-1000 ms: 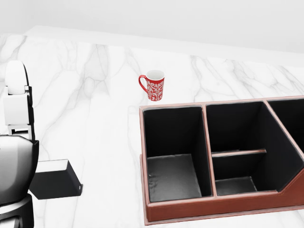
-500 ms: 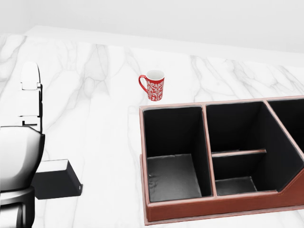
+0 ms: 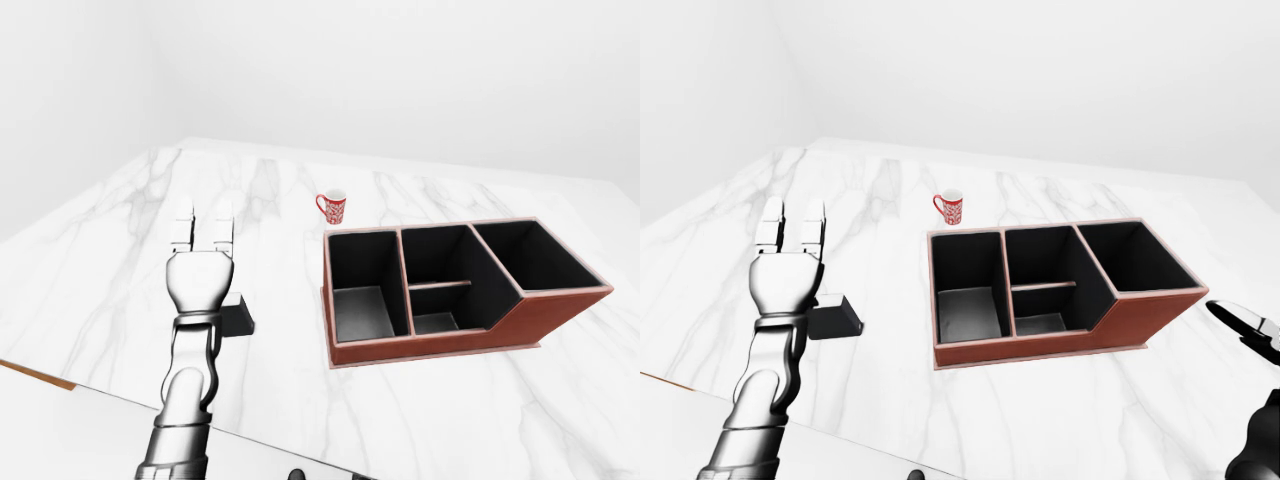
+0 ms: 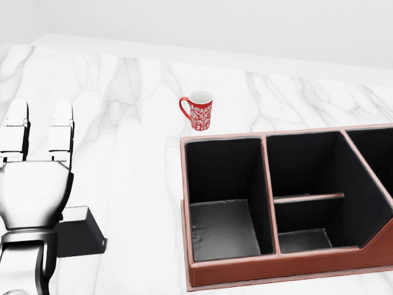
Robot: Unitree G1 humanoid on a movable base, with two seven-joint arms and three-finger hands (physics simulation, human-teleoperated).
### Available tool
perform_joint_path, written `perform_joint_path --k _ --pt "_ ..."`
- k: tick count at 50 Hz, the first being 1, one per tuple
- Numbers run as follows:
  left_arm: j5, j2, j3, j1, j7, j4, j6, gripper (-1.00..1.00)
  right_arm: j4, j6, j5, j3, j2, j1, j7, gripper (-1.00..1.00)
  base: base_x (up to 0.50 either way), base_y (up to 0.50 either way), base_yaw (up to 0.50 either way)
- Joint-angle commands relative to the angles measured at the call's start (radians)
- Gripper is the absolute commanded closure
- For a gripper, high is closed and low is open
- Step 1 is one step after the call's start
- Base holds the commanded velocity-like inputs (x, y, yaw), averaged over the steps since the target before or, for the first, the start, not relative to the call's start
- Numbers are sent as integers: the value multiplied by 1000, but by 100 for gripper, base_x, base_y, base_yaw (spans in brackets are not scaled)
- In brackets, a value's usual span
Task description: Pick up the book and place it in the left compartment of the caddy.
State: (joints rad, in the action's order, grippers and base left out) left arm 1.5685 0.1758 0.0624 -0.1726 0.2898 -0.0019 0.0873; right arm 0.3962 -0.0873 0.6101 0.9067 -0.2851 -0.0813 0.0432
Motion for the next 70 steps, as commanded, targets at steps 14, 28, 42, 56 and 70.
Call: perform_joint_path --k 14,28,42,56,70 --pt "-131 50 -43 -144 103 418 0 -100 -5 0 -23 -9 8 -3 -29 -100 0 0 0" --pt "-206 65 -72 -212 172 620 0 -100 -15 0 -31 -14 10 -1 -39 -100 0 0 0" --pt "-217 71 -85 -173 106 578 0 -100 -1 0 -29 -8 11 -6 -38 -100 0 0 0" --pt "-249 77 -87 -212 119 780 0 -100 -18 0 -37 -14 12 -2 -41 -100 0 0 0" --pt "-296 108 -95 -241 160 883 0 -100 -5 0 -34 -9 12 -4 -38 -100 0 0 0"
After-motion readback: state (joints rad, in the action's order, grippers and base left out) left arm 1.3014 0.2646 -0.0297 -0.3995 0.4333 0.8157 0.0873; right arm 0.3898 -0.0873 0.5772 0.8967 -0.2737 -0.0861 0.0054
